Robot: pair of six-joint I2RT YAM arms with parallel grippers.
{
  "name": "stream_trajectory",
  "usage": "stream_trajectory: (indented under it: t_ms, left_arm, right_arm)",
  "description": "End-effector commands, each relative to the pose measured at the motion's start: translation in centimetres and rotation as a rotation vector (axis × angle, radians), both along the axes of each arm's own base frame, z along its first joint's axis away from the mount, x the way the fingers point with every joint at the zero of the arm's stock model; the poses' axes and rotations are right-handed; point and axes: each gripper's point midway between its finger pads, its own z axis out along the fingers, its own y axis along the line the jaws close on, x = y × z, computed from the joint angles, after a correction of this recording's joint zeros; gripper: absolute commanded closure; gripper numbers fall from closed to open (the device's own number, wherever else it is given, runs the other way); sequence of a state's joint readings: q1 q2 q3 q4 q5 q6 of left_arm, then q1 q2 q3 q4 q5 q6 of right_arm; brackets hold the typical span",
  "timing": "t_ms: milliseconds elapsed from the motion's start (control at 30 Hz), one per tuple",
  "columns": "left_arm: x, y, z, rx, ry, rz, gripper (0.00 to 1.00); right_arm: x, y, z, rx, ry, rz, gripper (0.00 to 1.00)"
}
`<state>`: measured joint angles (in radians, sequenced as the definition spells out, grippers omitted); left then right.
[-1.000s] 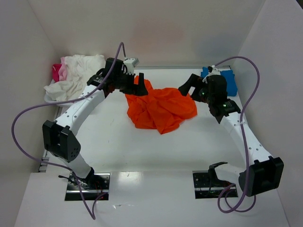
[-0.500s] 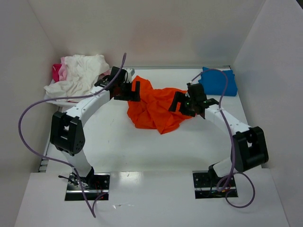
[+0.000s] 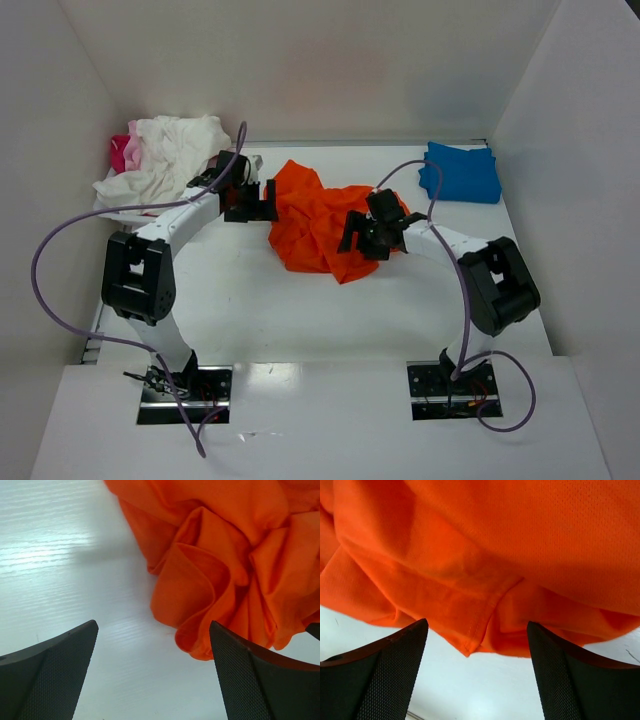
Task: Fold and stack the t-shirts
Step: Move the tshirt to the center of the board, then flatten out the tshirt
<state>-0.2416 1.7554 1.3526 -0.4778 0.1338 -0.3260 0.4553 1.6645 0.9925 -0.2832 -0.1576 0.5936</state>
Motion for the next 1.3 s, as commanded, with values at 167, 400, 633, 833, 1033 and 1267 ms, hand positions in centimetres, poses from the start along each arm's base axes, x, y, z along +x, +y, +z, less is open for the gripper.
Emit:
stream_trajectory:
  t_ms: [167, 400, 633, 833, 1033, 1267]
  left_arm:
    - [0.8, 1.3, 0.9, -0.040, -0.040, 0.022, 0.00]
    - [0.6, 2.6, 1.0, -0.034, -0.038, 0.045, 0.00]
    - [0.6, 1.4, 1.7, -0.088, -0.047, -0.005, 0.00]
    - [1.3, -1.5, 2.1, -0.217, -0.075, -0.134, 0.00]
    - [2.5, -2.3, 1.1, -0.263, -0.081, -0.133, 0.02]
    - [1.7, -6.2, -3.2, -0.276, 0.024, -0.217, 0.10]
  right_arm:
    - [2.4, 3.1, -1.9, -0.035, -0.007, 0.000, 0.22]
    - [3.3, 2.9, -1.9, -0.066, -0.003, -0.017, 0.68]
    - [5.0, 1.5, 5.1, -0.107, -0.129, -0.085, 1.00]
    - [5.7, -1.1, 12.9, -0.074, -0.283, -0.131, 1.00]
    - [4.0, -3.4, 14.3, -0.050, -0.312, -0.153, 1.00]
    - [2.5, -2.9, 12.5, -0.005, -0.261, -0.138, 1.00]
